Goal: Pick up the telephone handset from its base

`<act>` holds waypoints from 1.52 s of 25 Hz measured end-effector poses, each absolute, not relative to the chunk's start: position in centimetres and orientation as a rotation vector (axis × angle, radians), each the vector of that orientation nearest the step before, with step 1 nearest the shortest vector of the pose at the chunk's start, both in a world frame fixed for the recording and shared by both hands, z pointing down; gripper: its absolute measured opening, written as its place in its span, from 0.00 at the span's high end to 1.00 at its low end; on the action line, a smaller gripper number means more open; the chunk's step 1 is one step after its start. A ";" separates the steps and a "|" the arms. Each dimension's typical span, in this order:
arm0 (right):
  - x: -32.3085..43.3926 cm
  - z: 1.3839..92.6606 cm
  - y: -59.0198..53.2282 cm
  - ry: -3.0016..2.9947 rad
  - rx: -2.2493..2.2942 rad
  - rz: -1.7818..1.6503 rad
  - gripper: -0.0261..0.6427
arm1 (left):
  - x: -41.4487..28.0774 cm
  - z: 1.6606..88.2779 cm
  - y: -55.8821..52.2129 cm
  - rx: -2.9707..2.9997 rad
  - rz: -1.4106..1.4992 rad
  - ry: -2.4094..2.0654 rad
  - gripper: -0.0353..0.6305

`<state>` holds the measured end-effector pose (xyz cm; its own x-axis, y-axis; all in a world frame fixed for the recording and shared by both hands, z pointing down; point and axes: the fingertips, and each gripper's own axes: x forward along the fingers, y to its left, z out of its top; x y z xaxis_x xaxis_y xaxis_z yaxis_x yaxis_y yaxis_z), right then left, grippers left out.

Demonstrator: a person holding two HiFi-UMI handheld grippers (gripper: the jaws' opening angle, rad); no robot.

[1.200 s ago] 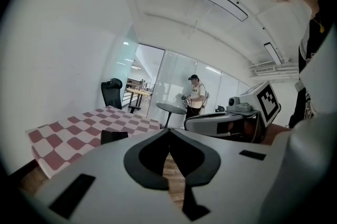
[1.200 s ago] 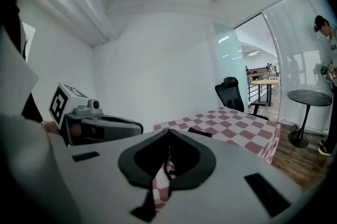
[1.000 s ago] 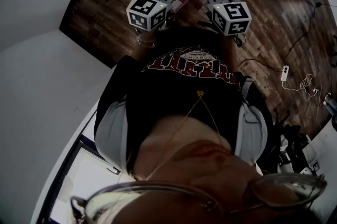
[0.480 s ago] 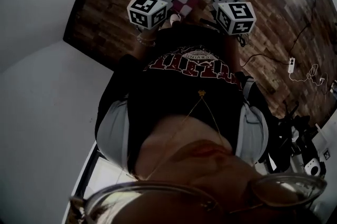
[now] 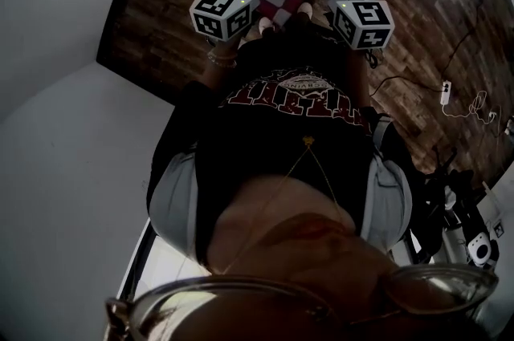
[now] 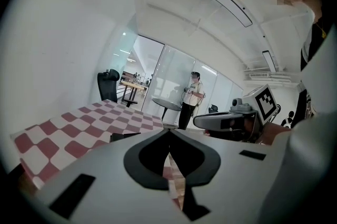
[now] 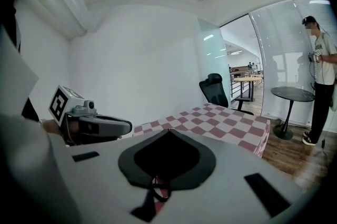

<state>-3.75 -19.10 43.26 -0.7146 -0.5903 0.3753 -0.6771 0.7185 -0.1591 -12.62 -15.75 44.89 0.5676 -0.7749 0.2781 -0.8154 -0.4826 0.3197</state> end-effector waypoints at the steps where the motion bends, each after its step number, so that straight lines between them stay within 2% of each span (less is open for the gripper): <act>1: -3.7 43.3 -19.7 -2.629 0.977 0.417 0.93 | -12.5 44.9 -16.3 2.380 0.131 -1.294 0.93; 16: -4.2 42.9 -26.6 -2.700 0.698 0.381 0.93 | -10.9 44.5 -22.2 2.262 0.101 -1.452 0.93; 38: -5.0 46.6 -28.3 -2.680 0.490 0.439 0.93 | -11.4 47.6 -24.0 2.107 0.133 -1.553 0.93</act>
